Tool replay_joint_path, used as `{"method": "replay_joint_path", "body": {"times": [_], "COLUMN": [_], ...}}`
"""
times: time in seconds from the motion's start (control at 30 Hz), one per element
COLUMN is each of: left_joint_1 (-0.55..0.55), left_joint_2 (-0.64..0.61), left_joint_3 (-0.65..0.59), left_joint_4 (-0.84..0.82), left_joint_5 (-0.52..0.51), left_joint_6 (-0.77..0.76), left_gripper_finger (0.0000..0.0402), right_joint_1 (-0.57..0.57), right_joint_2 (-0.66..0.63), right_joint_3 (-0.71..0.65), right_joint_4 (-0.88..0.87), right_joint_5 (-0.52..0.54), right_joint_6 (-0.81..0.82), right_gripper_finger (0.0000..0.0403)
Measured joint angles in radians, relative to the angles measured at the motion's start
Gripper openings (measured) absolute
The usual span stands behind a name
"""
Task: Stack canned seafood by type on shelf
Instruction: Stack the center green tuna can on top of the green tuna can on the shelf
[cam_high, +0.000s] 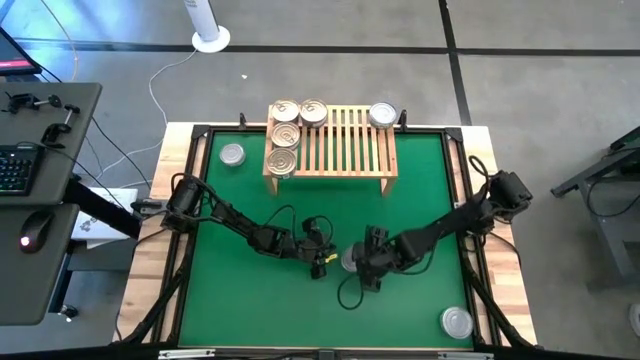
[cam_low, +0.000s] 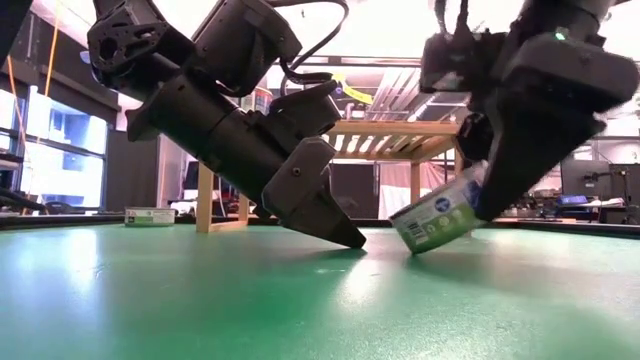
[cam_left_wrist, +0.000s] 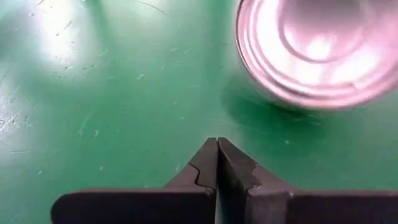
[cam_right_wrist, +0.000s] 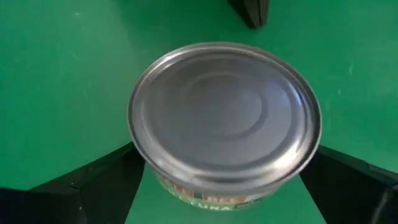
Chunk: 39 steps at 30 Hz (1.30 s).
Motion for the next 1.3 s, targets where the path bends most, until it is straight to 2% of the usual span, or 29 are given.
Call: {"method": "replay_joint_path", "body": {"times": [0.2, 0.4, 0.63, 0.77, 0.87, 0.97, 1.1, 1.3], "left_joint_1": [-0.003, -0.011, -0.012, -0.012, -0.012, -0.012, -0.012, -0.013], "left_joint_2": [0.000, 0.000, 0.000, 0.000, 0.000, 0.000, 0.000, 0.000], "left_joint_3": [-0.001, -0.002, -0.002, -0.002, -0.002, -0.002, -0.002, -0.002], "left_joint_4": [0.004, 0.006, 0.009, 0.010, 0.010, 0.010, 0.011, 0.011], "left_joint_5": [0.000, -0.004, -0.003, -0.001, 0.000, 0.000, 0.000, 0.001], "left_joint_6": [0.000, 0.007, 0.007, 0.008, 0.008, 0.008, 0.008, 0.008], "left_gripper_finger": [0.0000, 0.0000, 0.0000, 0.0000, 0.0000, 0.0000, 0.0000, 0.0000], "right_joint_1": [-0.038, -0.055, -0.113, -0.147, -0.157, -0.150, -0.131, -0.140], "right_joint_2": [0.017, 0.035, 0.034, 0.034, 0.034, 0.034, 0.034, 0.034], "right_joint_3": [-0.008, -0.022, -0.023, 0.005, 0.055, 0.111, 0.143, 0.119], "right_joint_4": [0.042, 0.045, 0.045, -0.021, -0.119, -0.170, -0.124, -0.056], "right_joint_5": [-0.075, -0.097, -0.296, -0.350, -0.343, -0.269, -0.180, -0.158], "right_joint_6": [-0.041, -0.030, -0.017, -0.036, -0.068, -0.114, -0.183, -0.205], "right_gripper_finger": [0.0399, 0.0399, 0.0399, 0.0399, 0.0399, 0.0399, 0.0399, 0.0399]}}
